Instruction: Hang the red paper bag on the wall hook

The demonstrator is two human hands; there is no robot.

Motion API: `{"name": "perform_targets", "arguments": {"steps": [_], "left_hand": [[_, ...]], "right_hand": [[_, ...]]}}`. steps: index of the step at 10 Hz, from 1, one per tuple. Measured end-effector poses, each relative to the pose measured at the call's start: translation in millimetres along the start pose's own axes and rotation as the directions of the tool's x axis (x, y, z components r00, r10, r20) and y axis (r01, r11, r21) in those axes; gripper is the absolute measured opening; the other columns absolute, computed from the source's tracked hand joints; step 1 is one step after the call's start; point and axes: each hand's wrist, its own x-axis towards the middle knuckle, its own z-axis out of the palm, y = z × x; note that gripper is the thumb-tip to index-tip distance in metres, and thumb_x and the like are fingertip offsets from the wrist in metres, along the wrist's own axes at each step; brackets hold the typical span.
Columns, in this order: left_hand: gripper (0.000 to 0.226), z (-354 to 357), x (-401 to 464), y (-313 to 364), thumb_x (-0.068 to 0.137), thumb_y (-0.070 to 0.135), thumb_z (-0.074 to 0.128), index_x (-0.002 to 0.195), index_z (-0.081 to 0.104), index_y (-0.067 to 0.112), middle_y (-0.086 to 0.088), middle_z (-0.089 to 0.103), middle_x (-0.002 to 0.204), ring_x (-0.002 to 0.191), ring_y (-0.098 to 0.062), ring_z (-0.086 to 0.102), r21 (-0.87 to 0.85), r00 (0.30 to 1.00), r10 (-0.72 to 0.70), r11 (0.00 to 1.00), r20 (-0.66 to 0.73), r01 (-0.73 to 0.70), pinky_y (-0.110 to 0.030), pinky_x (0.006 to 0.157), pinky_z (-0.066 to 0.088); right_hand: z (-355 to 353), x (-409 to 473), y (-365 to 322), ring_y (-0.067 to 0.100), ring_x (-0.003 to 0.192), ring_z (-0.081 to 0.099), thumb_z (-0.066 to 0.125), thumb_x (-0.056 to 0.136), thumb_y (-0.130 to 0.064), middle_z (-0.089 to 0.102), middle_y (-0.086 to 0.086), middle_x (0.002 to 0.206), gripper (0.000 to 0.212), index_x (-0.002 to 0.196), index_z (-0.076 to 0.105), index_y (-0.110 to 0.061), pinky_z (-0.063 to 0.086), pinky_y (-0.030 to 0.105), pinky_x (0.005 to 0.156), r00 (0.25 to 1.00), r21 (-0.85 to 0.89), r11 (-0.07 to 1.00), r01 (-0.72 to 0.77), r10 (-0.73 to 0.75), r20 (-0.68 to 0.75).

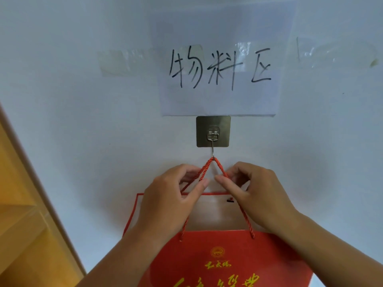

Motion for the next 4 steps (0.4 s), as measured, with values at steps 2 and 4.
{"name": "perform_targets", "arguments": {"steps": [2, 4], "left_hand": [[0.035, -6, -8, 5, 0.089, 0.052, 0.066, 0.120, 0.066, 0.037, 0.025, 0.068, 0.111, 0.096, 0.019, 0.056, 0.067, 0.999, 0.042, 0.997, -0.020, -0.041, -0.001, 0.079, 0.045], [0.020, -18, -15, 11, 0.089, 0.039, 0.074, 0.107, 0.072, 0.032, 0.020, 0.072, 0.100, 0.092, 0.004, 0.067, 0.102, 0.986, 0.143, 0.986, -0.087, -0.134, -0.010, 0.077, 0.055]], "right_hand": [[-3, -4, 3, 0.011, 0.068, 0.070, 0.065, 0.086, -0.062, 0.073, -0.007, 0.071, 0.033, 0.080, 0.072, -0.030, 0.060, 0.041, 0.066, 0.999, 0.039, 0.999, 0.007, -0.008, 0.031], [-22, -11, -1, 0.006, 0.089, 0.071, 0.064, 0.091, -0.051, 0.075, -0.012, 0.091, 0.021, 0.097, 0.074, -0.033, 0.061, 0.034, 0.071, 1.000, 0.110, 0.994, 0.007, -0.011, 0.029]]}}
